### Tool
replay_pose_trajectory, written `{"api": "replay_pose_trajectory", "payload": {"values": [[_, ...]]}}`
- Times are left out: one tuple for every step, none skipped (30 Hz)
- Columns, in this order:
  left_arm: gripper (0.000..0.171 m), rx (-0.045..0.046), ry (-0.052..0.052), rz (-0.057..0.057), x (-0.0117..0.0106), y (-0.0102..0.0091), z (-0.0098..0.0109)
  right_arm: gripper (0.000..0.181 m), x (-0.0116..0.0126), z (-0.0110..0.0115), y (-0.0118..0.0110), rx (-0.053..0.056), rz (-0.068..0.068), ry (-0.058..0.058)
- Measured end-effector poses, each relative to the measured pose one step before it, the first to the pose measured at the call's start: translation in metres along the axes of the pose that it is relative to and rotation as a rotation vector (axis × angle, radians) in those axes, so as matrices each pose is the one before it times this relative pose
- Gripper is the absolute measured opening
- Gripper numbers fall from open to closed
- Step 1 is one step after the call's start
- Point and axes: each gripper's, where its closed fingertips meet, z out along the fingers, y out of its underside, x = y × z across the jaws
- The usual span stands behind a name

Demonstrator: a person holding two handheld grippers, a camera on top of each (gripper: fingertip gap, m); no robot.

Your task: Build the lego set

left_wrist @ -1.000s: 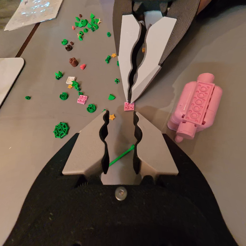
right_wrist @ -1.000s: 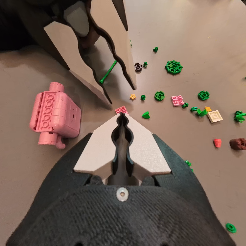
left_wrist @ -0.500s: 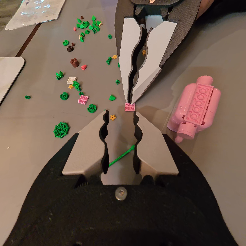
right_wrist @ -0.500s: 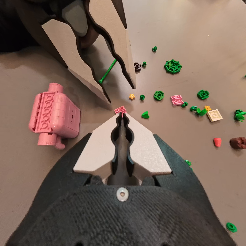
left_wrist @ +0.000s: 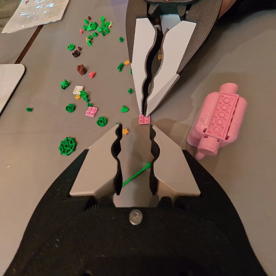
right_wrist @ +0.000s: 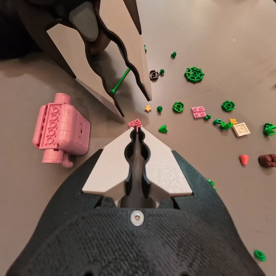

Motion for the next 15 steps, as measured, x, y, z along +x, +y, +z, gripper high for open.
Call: {"api": "replay_pose_trajectory", "payload": {"values": [[0.034, -0.00135, 0.0009, 0.0018, 0.00025, 0.00017, 0.00018, 0.000, -0.00007, 0.00004, -0.00002, -0.0001, -0.0004, -0.0001], [0.034, -0.00157, 0.0005, 0.0020, 0.00032, 0.00020, 0.00011, 0.000, 0.00000, 0.00000, 0.00001, -0.0001, -0.0001, 0.0000], [0.034, -0.00153, -0.0006, 0.0019, 0.00015, 0.00022, 0.00025, 0.000, 0.00001, 0.00000, 0.00001, -0.0001, -0.0001, 0.0001], [0.034, -0.00114, -0.0007, 0.0017, 0.00015, 0.00006, 0.00008, 0.000, 0.00001, 0.00006, 0.00009, -0.0001, -0.0001, 0.0000], [0.034, -0.00056, -0.0005, 0.0010, 0.00006, 0.00007, 0.00007, 0.000, -0.00006, 0.00004, -0.00003, -0.0001, -0.0002, 0.0000], [0.034, 0.00020, -0.0002, 0.0002, 0.00000, 0.00002, -0.00006, 0.000, 0.00003, 0.00000, 0.00000, 0.0000, -0.0003, 0.0001], [0.034, 0.00102, -0.0004, -0.0003, -0.00010, -0.00013, -0.00009, 0.000, 0.00001, 0.00000, 0.00000, 0.0000, -0.0002, 0.0000], [0.033, 0.00137, -0.0002, -0.0007, -0.00013, -0.00013, -0.00009, 0.000, -0.00002, 0.00000, 0.00000, 0.0000, 0.0001, -0.0001], [0.033, 0.00107, 0.0002, -0.0012, -0.00013, -0.00005, -0.00014, 0.000, -0.00003, 0.00000, 0.00000, 0.0000, 0.0002, -0.0001], [0.034, 0.00065, 0.0002, -0.0010, -0.00009, -0.00008, -0.00007, 0.000, -0.00001, 0.00000, 0.00000, 0.0000, 0.0000, 0.0000], [0.034, 0.00025, 0.0001, -0.0005, -0.00003, 0.00001, -0.00001, 0.000, 0.00000, 0.00000, 0.00001, 0.0000, 0.0000, 0.0000], [0.034, -0.00012, 0.0000, 0.0003, 0.00006, -0.00003, 0.00002, 0.000, 0.00004, 0.00000, 0.00000, 0.0000, -0.0002, 0.0002], [0.034, -0.00022, -0.0004, 0.0008, 0.00000, 0.00006, 0.00007, 0.000, -0.00007, -0.00002, 0.00001, 0.0000, -0.0004, 0.0003], [0.034, -0.00052, -0.0001, 0.0008, 0.00003, 0.00011, 0.00005, 0.000, -0.00010, 0.00003, -0.00002, 0.0000, -0.0011, 0.0003], [0.034, -0.00051, -0.0001, 0.0005, 0.00004, 0.00003, -0.00001, 0.000, -0.00033, -0.00001, 0.00001, 0.0000, -0.0032, -0.0004]]}}
